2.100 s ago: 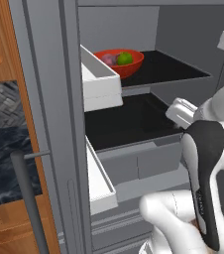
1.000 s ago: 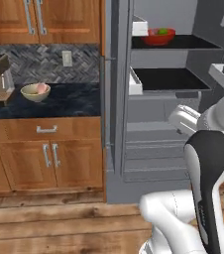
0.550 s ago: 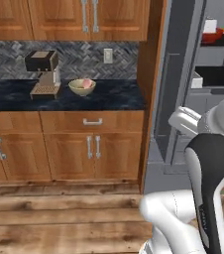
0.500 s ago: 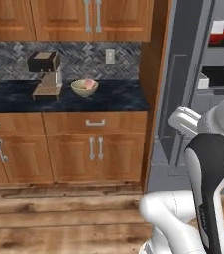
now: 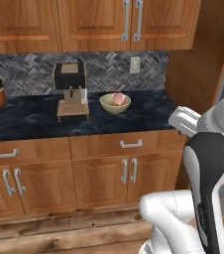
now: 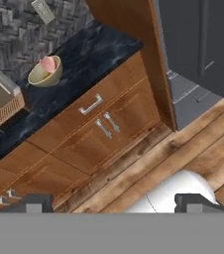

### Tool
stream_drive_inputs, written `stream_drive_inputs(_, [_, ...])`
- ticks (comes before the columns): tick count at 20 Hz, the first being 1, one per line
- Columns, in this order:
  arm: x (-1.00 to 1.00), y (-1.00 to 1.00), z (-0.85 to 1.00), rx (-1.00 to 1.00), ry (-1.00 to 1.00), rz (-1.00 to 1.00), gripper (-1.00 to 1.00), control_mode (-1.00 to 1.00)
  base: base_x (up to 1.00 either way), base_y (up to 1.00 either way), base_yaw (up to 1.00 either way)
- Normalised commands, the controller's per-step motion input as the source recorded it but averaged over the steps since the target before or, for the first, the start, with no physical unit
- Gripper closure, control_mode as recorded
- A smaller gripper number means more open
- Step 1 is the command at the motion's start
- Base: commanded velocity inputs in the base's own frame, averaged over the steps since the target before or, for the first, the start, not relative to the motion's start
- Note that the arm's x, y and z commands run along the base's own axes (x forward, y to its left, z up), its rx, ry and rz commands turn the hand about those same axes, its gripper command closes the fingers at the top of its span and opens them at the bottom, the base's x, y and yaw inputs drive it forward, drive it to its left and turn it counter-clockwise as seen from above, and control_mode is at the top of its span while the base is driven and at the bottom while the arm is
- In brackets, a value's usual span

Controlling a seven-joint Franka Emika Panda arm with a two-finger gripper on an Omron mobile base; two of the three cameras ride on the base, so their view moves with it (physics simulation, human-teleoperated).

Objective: Place the bowl with the onion and lime on the top shelf of the fridge. Place the bowl with the steak and chicken drumstick on the second highest shelf of the fridge.

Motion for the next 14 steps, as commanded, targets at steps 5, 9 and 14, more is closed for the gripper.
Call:
stream_drive_inputs(5, [0.0,0.0,0.0,0.0,0.0,0.0,-1.0,1.0,1.0,0.35,-0.13])
stream_drive_inputs(9, [0.0,0.0,0.0,0.0,0.0,0.0,-1.0,1.0,1.0,-0.17,-0.06])
stream_drive_inputs(14, [0.0,0.0,0.0,0.0,0.0,0.0,-1.0,1.0,0.83,0.0,-0.03])
